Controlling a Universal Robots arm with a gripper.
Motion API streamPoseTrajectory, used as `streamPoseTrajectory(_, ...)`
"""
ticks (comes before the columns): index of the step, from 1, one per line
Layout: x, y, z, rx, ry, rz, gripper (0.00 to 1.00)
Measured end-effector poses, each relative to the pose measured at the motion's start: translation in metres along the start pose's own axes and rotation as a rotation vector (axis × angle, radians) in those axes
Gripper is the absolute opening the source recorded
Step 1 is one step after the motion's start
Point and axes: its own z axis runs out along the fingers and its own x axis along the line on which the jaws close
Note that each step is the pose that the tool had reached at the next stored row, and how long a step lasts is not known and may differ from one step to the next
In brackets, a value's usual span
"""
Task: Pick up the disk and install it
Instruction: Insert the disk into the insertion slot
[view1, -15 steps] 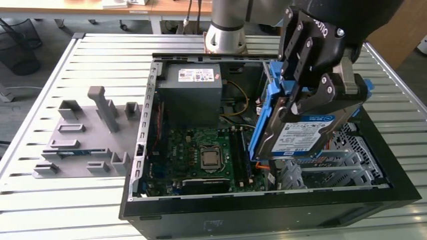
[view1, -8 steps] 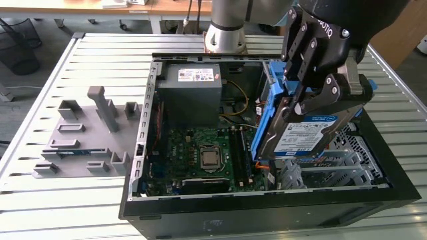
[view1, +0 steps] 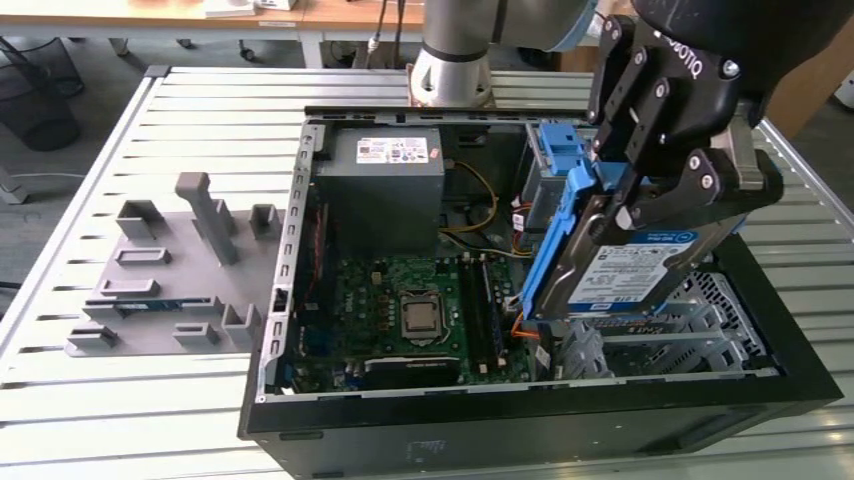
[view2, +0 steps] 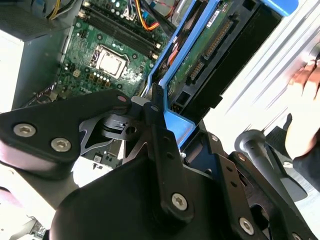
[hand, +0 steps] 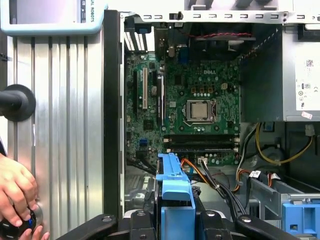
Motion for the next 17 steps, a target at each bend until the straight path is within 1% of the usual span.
streamPoseTrajectory(3,-0.0003,-0.0108,0.0,-0.0016,0.0,0.0,0.36)
streamPoseTrajectory(9,-0.0008,-0.0265,-0.0001,-0.0026,0.0001,0.0,0.36)
streamPoseTrajectory(11,-0.0009,-0.0282,-0.0001,-0.0027,0.0001,0.0,0.36)
streamPoseTrajectory(15,-0.0008,-0.0284,-0.0001,-0.0023,0.0002,0.0,0.36)
streamPoseTrajectory(16,-0.0009,-0.0285,-0.0001,-0.001,0.0001,-0.001,0.36)
streamPoseTrajectory(17,-0.0008,-0.0285,0.0,0.003,0.0,-0.002,0.36)
